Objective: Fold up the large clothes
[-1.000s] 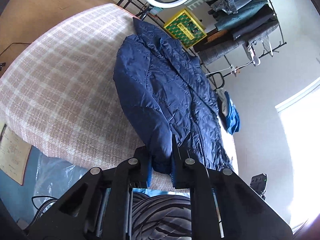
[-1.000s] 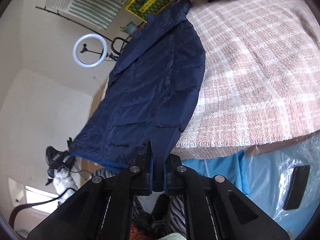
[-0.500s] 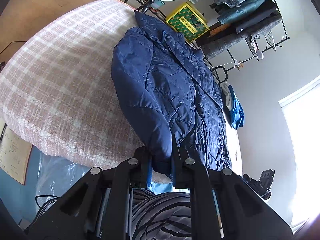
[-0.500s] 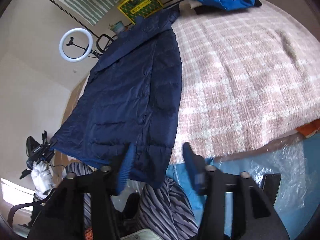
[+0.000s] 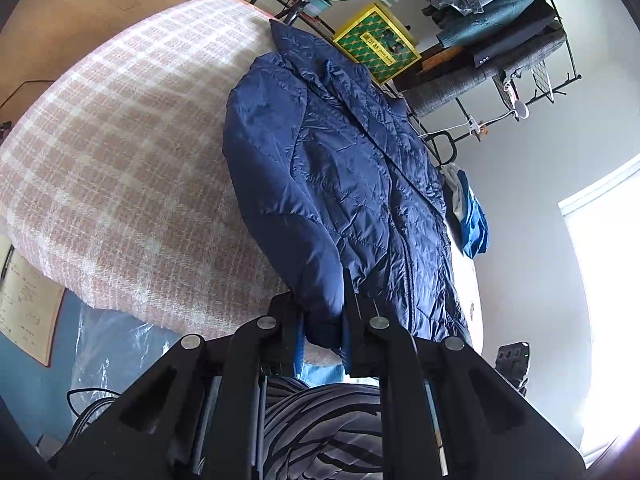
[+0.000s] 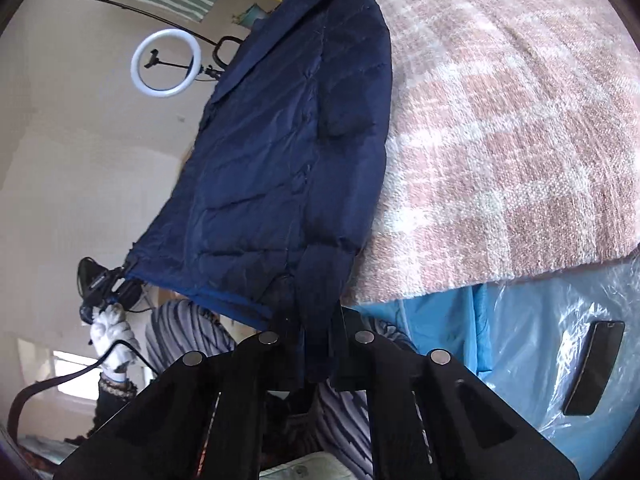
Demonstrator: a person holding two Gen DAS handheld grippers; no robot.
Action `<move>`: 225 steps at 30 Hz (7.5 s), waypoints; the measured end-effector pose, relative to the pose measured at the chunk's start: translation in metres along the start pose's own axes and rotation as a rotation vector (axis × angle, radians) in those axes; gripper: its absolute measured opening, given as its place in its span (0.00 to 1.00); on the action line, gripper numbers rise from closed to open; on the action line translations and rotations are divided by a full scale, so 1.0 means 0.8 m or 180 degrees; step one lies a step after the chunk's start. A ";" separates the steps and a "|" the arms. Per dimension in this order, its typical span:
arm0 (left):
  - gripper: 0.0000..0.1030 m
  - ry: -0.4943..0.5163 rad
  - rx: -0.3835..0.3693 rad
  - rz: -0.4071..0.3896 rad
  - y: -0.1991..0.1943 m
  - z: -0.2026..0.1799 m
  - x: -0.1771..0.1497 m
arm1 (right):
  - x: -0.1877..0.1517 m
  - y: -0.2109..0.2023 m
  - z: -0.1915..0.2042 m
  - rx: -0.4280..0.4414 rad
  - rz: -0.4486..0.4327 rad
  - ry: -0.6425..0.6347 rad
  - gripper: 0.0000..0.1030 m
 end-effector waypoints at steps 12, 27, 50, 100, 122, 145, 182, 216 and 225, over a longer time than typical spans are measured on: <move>0.11 0.0137 -0.0130 -0.0175 0.006 -0.037 0.054 | 0.081 -0.043 0.048 0.0115 -0.0614 -0.0121 0.04; 0.10 0.0428 -0.0048 -0.0497 0.110 -0.105 0.212 | 0.258 0.007 0.071 -0.0106 -0.1121 -0.0193 0.03; 0.10 0.0631 0.0770 -0.0281 0.369 -0.054 0.322 | 0.435 0.189 0.025 -0.1213 -0.0993 -0.0415 0.03; 0.04 0.2056 0.1322 0.0044 0.349 -0.032 0.284 | 0.393 0.180 0.019 -0.1553 -0.0566 -0.1517 0.06; 0.03 0.1925 0.1570 -0.0862 0.405 -0.072 0.413 | 0.506 0.227 0.111 -0.2315 -0.1561 -0.2476 0.03; 0.20 0.2220 0.2021 -0.0872 0.466 -0.066 0.411 | 0.529 0.325 0.026 -0.2699 -0.0735 -0.2212 0.09; 0.20 0.2424 0.0399 -0.0031 0.425 -0.139 0.213 | 0.511 0.468 0.167 -0.1330 -0.0621 -0.1664 0.11; 0.20 0.2587 0.1073 -0.0311 0.563 -0.206 0.282 | 0.231 0.186 0.003 -0.0847 -0.1492 0.1139 0.71; 0.20 0.2600 0.0578 -0.0165 0.566 -0.266 0.234 | 0.263 0.198 -0.010 -0.0724 -0.1712 0.1431 0.60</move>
Point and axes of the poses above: each gripper's, at about its wrist camera, not at the fingertips, and y roughly the way its jaws point, z to its left, x to its top, the point moved 3 cm from there along y, roughly the way its jaws point, and after that the axes turned 10 degrees about -z, right-handed, at the moved point
